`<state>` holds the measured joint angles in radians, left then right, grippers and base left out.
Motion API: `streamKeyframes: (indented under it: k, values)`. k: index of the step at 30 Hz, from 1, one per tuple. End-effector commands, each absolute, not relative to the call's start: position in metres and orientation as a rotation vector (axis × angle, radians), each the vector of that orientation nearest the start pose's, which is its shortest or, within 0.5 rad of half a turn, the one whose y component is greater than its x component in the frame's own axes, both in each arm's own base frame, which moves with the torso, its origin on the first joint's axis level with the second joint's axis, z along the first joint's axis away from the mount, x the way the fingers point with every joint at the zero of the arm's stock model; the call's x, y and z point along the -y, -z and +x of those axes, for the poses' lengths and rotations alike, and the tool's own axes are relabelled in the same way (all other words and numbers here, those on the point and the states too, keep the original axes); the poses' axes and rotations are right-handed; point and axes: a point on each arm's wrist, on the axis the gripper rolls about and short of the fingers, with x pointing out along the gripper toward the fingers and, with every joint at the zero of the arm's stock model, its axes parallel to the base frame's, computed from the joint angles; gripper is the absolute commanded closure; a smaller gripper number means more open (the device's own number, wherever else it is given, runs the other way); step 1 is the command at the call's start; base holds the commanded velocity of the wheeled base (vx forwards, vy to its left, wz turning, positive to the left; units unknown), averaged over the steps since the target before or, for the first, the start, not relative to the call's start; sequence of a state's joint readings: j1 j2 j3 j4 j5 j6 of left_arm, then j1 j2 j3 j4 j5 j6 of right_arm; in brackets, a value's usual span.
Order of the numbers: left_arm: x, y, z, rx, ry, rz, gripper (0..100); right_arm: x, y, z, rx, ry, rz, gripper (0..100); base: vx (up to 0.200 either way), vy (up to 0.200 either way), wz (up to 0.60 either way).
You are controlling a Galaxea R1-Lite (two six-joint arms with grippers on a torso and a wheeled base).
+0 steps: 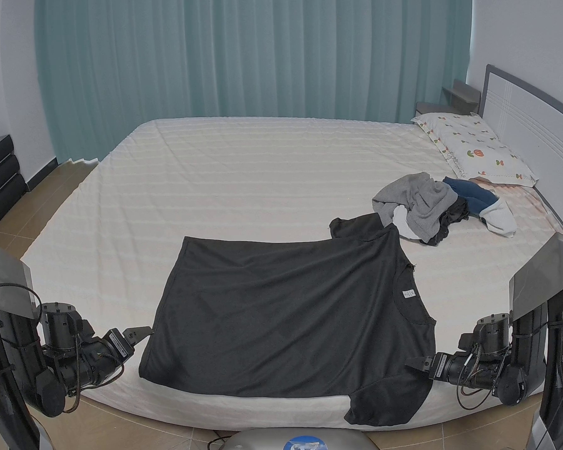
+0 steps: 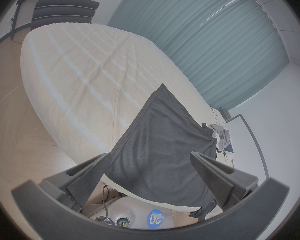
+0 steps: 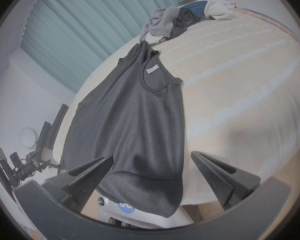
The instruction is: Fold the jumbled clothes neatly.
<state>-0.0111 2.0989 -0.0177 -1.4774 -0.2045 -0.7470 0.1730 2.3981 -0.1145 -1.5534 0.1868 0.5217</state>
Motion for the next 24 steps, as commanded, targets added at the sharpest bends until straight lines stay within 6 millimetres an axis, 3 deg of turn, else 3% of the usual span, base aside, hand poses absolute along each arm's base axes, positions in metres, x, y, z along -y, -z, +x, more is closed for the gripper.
streamKeyframes:
  k: [1, 8, 15, 24]
  values:
    - [0.007, -0.008, 0.212, -0.686, -0.034, -0.772, 0, -0.045, 0.049, 0.242, -0.787, -0.142, 0.509, 0, 0.000, 0.000, 0.00]
    - [-0.001, 0.010, 0.208, -0.783, -0.037, -0.646, 0, -0.043, 0.046, 0.240, -0.785, -0.130, 0.529, 0, 0.000, 0.000, 0.00]
    - [-0.005, 0.031, 0.208, -0.881, 0.010, -0.652, 0, -0.043, 0.044, 0.240, -0.779, -0.135, 0.530, 0, 0.000, 0.000, 0.00]
    - [-0.003, 0.047, 0.216, -0.852, 0.075, -0.525, 0, -0.044, 0.043, 0.240, -0.775, -0.144, 0.530, 0, 0.000, 0.000, 0.00]
